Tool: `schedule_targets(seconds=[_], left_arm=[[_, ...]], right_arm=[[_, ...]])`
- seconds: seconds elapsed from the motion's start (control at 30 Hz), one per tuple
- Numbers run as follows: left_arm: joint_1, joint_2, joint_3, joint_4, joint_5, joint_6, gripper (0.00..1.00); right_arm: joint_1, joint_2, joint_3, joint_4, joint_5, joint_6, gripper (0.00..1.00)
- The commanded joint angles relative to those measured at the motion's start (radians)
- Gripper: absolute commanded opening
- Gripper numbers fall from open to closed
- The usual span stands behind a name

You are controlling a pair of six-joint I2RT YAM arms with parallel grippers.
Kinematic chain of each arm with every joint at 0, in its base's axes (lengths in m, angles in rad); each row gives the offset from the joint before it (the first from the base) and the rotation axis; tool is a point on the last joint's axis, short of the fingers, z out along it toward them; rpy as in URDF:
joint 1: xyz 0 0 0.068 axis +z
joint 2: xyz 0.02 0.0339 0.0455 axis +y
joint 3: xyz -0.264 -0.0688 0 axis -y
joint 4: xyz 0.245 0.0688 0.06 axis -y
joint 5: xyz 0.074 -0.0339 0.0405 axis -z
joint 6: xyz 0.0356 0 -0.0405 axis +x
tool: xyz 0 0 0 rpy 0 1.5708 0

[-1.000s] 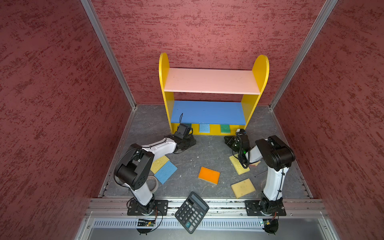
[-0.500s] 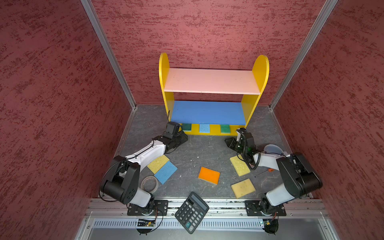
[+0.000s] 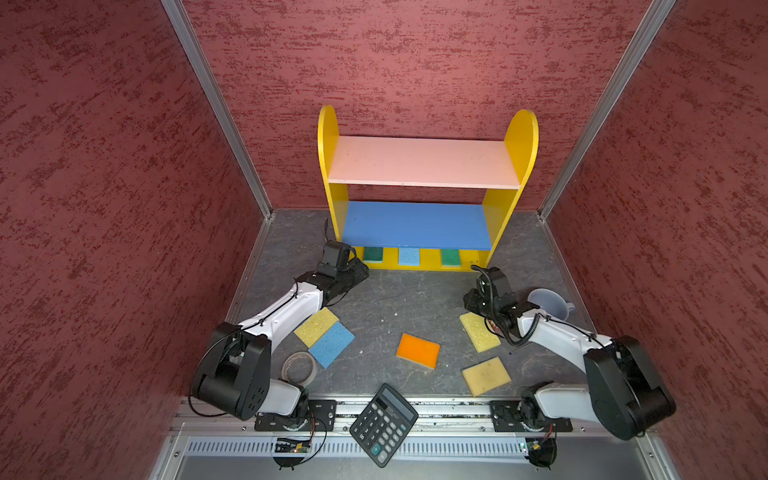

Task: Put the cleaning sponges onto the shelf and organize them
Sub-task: 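Move the right gripper over the orange sponge on the table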

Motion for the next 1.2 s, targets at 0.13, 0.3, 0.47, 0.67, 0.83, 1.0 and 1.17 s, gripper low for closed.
schedule_targets(seconds=[0.13,0.3,0.47,0.67,0.83,1.0,1.17], left_arm=[[0.013,0.029,0.0,0.025,0.025,0.017,0.54],[0.013,0.041,0.0,0.023,0.038,0.012,0.53],[0.023,0.012,-0.012,0.005,0.011,0.024,0.54],[0.035,0.026,-0.032,0.019,0.036,0.023,0.55],[0.037,0.024,-0.057,0.044,0.029,0.014,0.56],[0.042,0.053,-0.038,0.059,0.054,0.0,0.57],[0.039,0.098,0.002,0.053,0.068,-0.006,0.56]], right_arm=[[0.168,0.069,0.102,-0.093,-0.009,-0.186,0.38],[0.361,0.106,0.147,-0.043,-0.114,-0.339,0.47],[0.409,0.157,0.146,-0.03,-0.121,-0.376,0.63],[0.424,0.225,0.166,-0.036,-0.137,-0.427,0.99],[0.456,0.205,0.116,-0.006,-0.078,-0.393,0.99],[0.494,0.122,0.071,-0.029,-0.001,-0.35,0.99],[0.501,0.005,0.057,-0.086,0.031,-0.385,0.9]])
